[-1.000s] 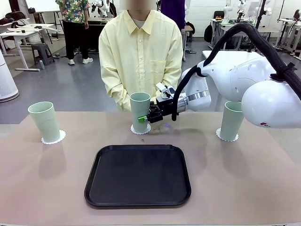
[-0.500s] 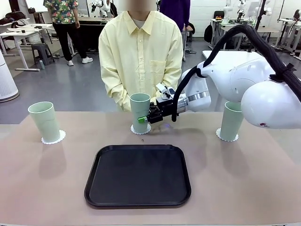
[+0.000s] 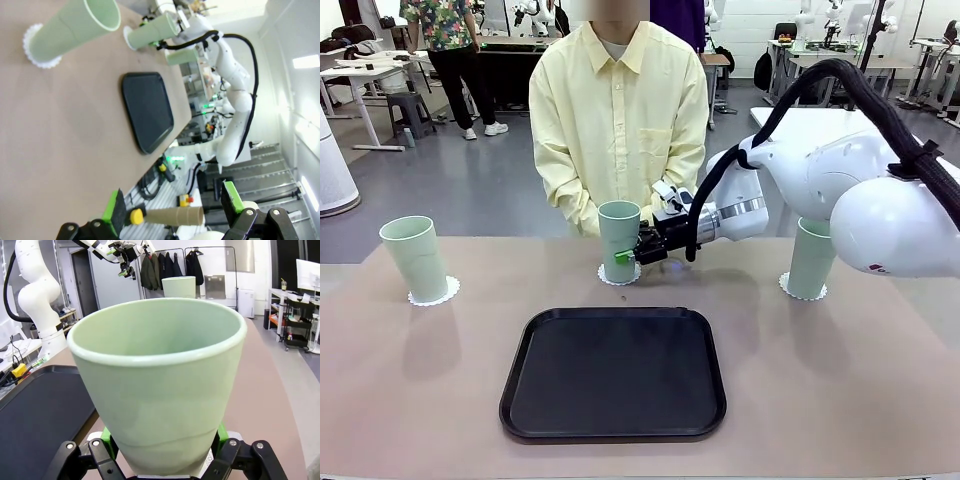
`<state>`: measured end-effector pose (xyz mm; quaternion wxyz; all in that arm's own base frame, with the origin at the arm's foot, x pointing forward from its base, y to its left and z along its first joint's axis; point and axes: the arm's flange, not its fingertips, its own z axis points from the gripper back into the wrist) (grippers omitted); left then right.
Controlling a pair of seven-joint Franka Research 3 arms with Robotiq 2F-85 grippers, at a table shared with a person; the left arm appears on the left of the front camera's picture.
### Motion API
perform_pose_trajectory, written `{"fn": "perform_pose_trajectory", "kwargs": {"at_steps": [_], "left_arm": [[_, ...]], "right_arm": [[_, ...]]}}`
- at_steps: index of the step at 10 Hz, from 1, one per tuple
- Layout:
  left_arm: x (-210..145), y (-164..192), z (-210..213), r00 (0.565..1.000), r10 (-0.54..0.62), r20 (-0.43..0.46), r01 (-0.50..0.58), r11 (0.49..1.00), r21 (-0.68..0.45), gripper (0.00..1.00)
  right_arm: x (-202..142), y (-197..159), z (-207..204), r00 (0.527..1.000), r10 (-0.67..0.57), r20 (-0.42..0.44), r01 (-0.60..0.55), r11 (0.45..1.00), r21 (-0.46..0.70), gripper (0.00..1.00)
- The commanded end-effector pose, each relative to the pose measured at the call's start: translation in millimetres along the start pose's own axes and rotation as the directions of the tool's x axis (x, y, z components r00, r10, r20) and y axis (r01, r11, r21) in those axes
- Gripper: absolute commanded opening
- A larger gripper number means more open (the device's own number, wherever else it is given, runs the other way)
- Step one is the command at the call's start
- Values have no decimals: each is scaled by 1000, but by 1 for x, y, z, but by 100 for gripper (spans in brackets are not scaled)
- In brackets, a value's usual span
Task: Place coasters on the table and set cups on them.
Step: Take one Reusable plastic cup from the Flat Tray and place it on a coaster set by the human.
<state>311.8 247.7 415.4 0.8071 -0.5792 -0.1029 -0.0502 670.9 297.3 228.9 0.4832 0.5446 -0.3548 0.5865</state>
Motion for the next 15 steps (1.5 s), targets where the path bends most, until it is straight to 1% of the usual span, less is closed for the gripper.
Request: {"fn": "perform_pose_trajectory", "kwargs": {"at_steps": [1, 10, 15], "left_arm": [[-2, -1, 2, 1000, -2, -3, 2, 1000, -2, 100], [-2, -1, 2, 1000, -2, -3, 2, 1000, -2, 100], [-2, -1, 2, 1000, -2, -3, 2, 1000, -2, 100]], "right_arm": [[5, -9, 2, 1000, -8, -16, 8, 999, 39, 100], [5, -8, 11, 998, -35, -54, 39, 997, 71, 100], [-2, -9, 21, 998, -49, -45, 52, 997, 58, 100]]}}
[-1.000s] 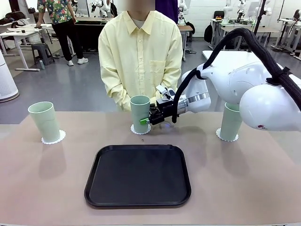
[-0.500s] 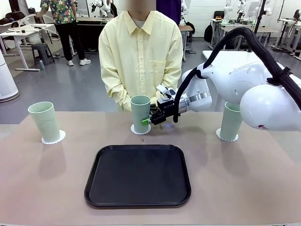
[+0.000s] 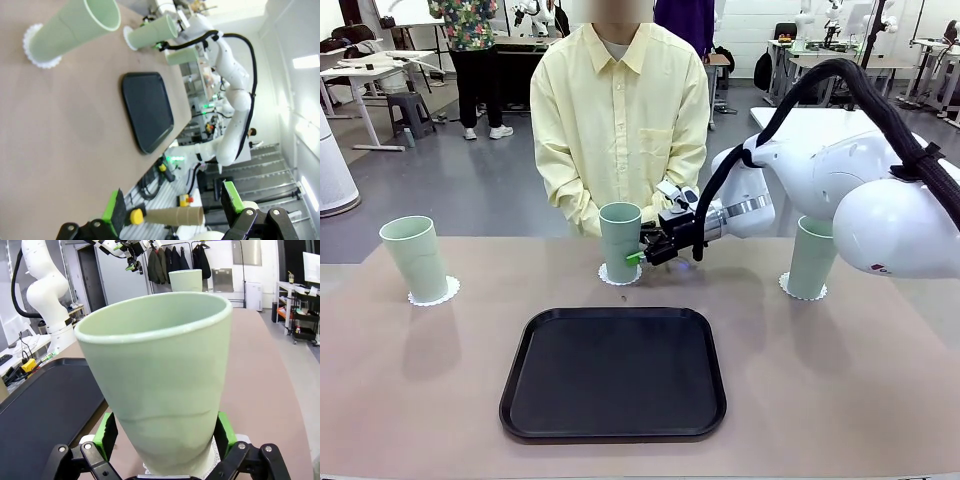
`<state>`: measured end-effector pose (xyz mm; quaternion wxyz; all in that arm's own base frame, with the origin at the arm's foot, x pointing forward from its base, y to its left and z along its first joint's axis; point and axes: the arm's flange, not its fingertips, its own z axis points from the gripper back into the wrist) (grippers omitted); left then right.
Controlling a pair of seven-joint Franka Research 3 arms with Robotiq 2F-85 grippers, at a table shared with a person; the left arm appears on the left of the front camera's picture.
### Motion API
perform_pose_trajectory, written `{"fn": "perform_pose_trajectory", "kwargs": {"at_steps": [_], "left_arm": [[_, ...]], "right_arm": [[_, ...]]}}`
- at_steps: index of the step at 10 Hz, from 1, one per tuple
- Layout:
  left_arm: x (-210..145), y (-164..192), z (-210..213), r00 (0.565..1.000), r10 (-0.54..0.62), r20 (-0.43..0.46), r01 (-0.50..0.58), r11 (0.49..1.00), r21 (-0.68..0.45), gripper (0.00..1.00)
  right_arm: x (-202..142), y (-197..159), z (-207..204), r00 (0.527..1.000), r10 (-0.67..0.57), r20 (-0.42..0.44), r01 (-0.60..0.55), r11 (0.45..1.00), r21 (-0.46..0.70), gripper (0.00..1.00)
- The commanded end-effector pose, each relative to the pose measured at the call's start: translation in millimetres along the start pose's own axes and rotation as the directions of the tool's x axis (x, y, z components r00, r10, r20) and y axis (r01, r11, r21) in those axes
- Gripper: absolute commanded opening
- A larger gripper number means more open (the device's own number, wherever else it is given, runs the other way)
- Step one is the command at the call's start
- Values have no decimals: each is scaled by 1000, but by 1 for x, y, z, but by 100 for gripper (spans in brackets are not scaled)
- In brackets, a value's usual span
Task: Place coasters on the table and set cups on them.
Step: Take one Reusable plastic cup from the Flat Tray and place it on a coaster set by the human.
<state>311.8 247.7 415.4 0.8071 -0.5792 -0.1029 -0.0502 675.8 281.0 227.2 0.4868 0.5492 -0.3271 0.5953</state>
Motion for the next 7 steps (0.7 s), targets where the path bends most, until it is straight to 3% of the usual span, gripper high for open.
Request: {"fn": "perform_pose_trajectory", "kwargs": {"at_steps": [1, 3, 7], "left_arm": [[-2, -1, 2, 1000, -2, -3, 2, 1000, -2, 100], [-2, -1, 2, 1000, -2, -3, 2, 1000, -2, 100], [-2, -1, 2, 1000, -2, -3, 2, 1000, -2, 100]], "right_arm": [[1, -8, 7, 1000, -26, -14, 26, 1000, 0, 100], [1, -8, 8, 999, -28, -39, 25, 998, -60, 100], [4, 0, 17, 996, -36, -85, 30, 997, -72, 100]]}}
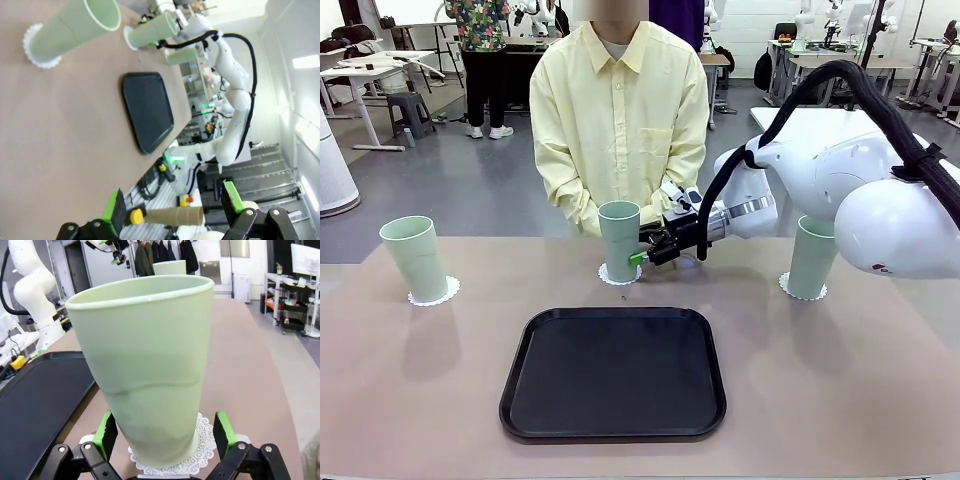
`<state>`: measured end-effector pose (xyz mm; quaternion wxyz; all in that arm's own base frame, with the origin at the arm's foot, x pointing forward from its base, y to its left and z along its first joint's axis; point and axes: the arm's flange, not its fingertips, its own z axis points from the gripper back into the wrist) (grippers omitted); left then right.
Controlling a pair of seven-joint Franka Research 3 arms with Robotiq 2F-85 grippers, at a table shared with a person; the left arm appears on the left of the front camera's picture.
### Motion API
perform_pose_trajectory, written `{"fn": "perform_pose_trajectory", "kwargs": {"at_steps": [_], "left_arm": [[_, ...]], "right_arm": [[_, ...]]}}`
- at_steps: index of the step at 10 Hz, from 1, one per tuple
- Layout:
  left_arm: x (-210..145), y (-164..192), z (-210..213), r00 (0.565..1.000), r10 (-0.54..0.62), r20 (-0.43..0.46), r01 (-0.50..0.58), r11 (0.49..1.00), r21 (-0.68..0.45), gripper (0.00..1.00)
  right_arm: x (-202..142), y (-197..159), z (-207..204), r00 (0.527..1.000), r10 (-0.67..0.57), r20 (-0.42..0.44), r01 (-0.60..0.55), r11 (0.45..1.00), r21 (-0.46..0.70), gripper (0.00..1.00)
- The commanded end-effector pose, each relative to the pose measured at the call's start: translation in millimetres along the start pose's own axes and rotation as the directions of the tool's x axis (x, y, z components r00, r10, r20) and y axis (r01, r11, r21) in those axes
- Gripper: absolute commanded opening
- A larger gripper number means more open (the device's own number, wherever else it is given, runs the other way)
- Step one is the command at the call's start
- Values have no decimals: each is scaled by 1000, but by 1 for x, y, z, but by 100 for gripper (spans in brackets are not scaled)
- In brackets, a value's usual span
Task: Place coasters on the table and set cups on them.
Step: Take one Reusable plastic cup from the Flat Tray and place it on a coaster set by the human.
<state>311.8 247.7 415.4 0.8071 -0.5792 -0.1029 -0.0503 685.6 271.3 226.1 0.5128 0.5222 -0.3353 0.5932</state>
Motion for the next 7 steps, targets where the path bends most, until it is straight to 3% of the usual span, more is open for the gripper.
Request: {"fn": "perform_pose_trajectory", "kwargs": {"at_steps": [1, 7], "left_arm": [[-2, -1, 2, 1000, -2, -3, 2, 1000, -2, 100], [-2, -1, 2, 1000, -2, -3, 2, 1000, -2, 100]], "right_arm": [[8, 10, 10, 997, -30, -69, 29, 1000, -9, 100], [30, 43, 38, 962, -100, -253, 89, 994, -57, 100]]}}
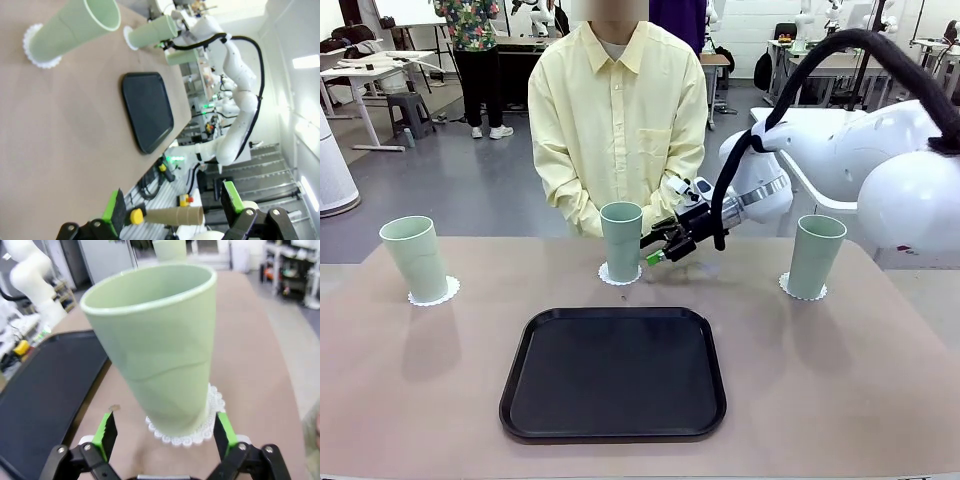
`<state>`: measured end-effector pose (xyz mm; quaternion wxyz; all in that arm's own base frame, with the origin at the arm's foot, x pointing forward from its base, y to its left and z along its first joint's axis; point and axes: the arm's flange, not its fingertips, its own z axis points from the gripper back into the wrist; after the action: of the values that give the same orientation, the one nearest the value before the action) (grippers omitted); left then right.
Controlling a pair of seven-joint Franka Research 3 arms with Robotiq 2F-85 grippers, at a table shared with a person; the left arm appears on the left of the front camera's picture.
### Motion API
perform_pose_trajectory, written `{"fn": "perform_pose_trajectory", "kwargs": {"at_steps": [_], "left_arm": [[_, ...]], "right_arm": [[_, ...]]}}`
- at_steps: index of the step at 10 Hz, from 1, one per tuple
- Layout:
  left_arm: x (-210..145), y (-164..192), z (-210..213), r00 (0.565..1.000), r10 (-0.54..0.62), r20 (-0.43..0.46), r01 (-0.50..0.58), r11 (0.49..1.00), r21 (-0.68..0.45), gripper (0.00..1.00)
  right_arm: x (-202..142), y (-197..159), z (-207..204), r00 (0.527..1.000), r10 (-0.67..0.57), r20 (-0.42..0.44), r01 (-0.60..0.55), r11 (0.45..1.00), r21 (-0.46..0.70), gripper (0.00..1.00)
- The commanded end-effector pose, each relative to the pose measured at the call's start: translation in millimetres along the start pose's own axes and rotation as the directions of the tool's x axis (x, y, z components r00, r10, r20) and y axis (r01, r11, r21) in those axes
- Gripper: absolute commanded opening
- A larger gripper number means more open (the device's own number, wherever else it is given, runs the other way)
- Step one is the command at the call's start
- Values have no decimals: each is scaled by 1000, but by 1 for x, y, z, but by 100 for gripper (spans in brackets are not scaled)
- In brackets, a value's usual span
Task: Place coasters on the table and set cups on them.
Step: Take one Reusable plastic cup from the Flat Tray and place it on a coaster set by the human.
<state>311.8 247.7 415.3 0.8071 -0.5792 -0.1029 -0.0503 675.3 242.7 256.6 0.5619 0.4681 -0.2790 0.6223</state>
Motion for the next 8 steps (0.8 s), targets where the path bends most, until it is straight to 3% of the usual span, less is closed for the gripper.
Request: {"fn": "perform_pose_trajectory", "kwargs": {"at_steps": [1, 3, 5, 6, 8], "left_arm": [[-2, -1, 2, 1000, -2, -3, 2, 1000, -2, 100], [-2, -1, 2, 1000, -2, -3, 2, 1000, -2, 100], [-2, -1, 2, 1000, -2, -3, 2, 1000, -2, 100], [-2, -1, 2, 1000, -2, -3, 2, 1000, -2, 100], [-2, -1, 2, 1000, -2, -3, 2, 1000, -2, 100]], "right_arm": [[14, 34, 19, 989, -72, -133, 67, 997, -42, 100], [38, 61, 47, 948, -148, -282, 122, 987, -109, 100], [63, 98, 74, 874, -264, -408, 216, 963, -159, 100], [78, 118, 84, 829, -340, -445, 280, 940, -195, 100], [112, 162, 94, 757, -485, -437, 375, 871, -318, 100]]}}
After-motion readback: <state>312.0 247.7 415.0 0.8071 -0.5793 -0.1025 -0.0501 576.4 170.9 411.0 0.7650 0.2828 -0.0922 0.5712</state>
